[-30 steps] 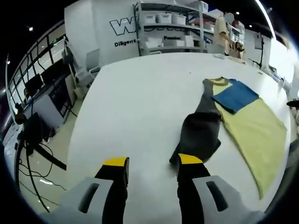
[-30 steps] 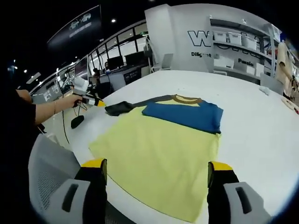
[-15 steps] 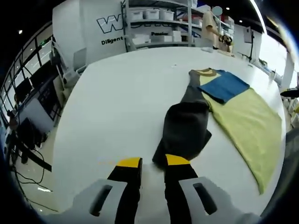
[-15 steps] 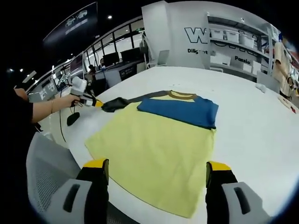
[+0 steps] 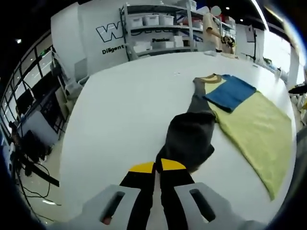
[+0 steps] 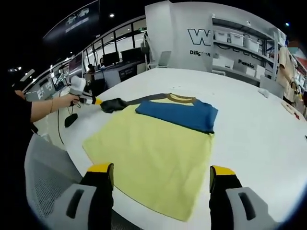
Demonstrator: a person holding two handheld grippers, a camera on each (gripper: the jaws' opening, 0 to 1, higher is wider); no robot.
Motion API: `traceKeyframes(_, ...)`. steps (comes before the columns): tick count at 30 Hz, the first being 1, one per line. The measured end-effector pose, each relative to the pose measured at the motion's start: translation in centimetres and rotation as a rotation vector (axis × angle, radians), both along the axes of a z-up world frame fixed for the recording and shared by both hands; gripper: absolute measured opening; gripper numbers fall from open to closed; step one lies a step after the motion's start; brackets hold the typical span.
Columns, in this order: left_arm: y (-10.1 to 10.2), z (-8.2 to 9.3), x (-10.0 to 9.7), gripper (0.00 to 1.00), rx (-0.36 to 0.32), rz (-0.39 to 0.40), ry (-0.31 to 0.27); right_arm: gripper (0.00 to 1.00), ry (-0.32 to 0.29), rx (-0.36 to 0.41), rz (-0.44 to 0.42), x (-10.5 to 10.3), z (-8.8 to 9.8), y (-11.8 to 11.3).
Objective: Fold the garment on the visible template until the final outline fits inside the template.
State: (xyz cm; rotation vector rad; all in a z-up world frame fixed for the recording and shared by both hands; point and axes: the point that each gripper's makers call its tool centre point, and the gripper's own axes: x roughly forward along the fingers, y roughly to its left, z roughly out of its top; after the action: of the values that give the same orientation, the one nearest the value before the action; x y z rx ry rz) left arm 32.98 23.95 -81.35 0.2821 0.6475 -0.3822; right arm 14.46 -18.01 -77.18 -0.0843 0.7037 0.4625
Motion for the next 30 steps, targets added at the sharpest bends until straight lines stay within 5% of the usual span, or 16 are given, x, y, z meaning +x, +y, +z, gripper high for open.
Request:
traceKeyframes(6,0.5,2.9,1.7,0.03,0.049,-0.015,-0.063,0.79,0.0,-0.008,0.003,0.0,0.0,0.1)
traceKeyframes(12,1.0,8.0,4.7,0.03,0.097,0.048,-0.23,0.78,-0.008,-0.006,-0.005,0.4,0.2,0.1)
traceKeyframes(15,0.8,8.9,4.9,0.03,0.1,0.095,-0.291,0.77,-0.004,-0.003,-0.007,0.4,0.1,0.1)
traceKeyframes(20,1.0,6.3,3.3,0.03,0.174,0.147,-0.293,0.76,0.002,-0.003,-0.006,0.2,-0.1,0.3)
traceKeyframes(22,1.2,3.6,2.1,0.03,0.184,0.173,-0.259,0.76,0.008,-0.006,-0.001,0.1,-0.2,0.4)
traceKeyframes(26,2.3,-0.2,0.2,0.03,0.145,0.239,-0.156,0.76,0.012,-0.01,0.009,0.1,-0.2,0.5)
traceKeyframes(30,2.6,-1.6,-1.0,0.04,0.126,0.247,-0.117,0.75,0.013,-0.012,0.011,0.2,-0.2,0.4)
